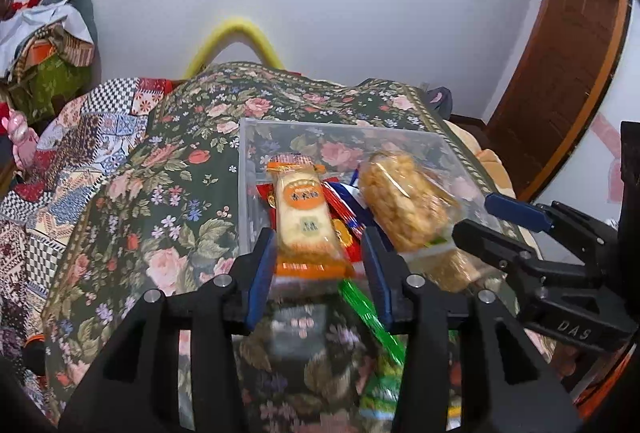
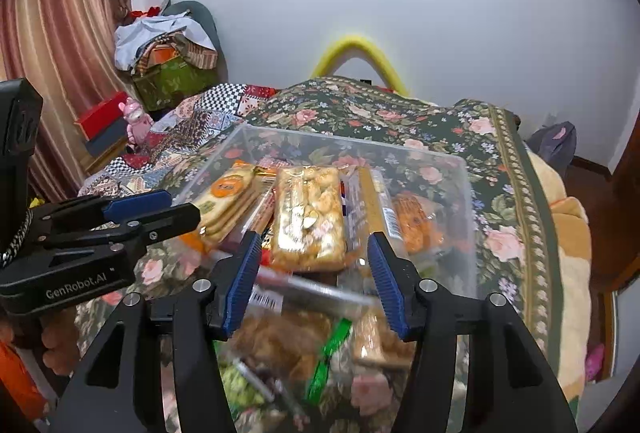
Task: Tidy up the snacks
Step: 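Open both tools and withdraw them toward the remaining snacks, then grasp the green pea bag with the left tool while the right tool grasps the white-yellow bag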
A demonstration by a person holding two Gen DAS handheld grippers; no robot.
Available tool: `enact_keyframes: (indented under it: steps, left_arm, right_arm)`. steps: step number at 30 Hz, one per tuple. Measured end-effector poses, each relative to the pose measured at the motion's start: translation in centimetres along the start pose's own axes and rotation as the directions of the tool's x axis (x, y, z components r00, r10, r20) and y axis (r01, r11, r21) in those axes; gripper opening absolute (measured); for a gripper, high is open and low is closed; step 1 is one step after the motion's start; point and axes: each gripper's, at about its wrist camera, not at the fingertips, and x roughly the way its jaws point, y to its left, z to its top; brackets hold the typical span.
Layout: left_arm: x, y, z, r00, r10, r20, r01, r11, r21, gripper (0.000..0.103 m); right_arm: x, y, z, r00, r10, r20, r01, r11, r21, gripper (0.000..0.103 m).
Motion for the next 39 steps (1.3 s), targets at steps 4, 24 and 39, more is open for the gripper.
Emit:
enact_keyframes:
  steps: [4, 24, 39]
  left_arm:
    - [-2.7, -0.8, -1.3, 1.000, 0.004, 0.014, -0.005, 0.999, 0.037, 0.053]
    - [-7.5, -1.9, -11.8, 0.994, 0.001, -0.105, 0.011, 0.993, 0.114, 0.058]
    - [-5.1, -2.2, -14.6, 0.981, -0.022, -0.191, 0.040, 0.995, 0.089, 0.058]
  right_arm:
    - [-2.4, 0.5, -1.0, 1.000, 0.003, 0.015, -0.003, 1.000, 0.000, 0.059]
    - [-1.0, 4.7, -10.7, 0.972, 0.090, -0.219, -0.077, 0.995, 0.069, 0.070]
    - [-1.7, 3.0, -13.7, 0.949, 0.161, -0.271, -0.123, 0.981, 0.150, 0.071]
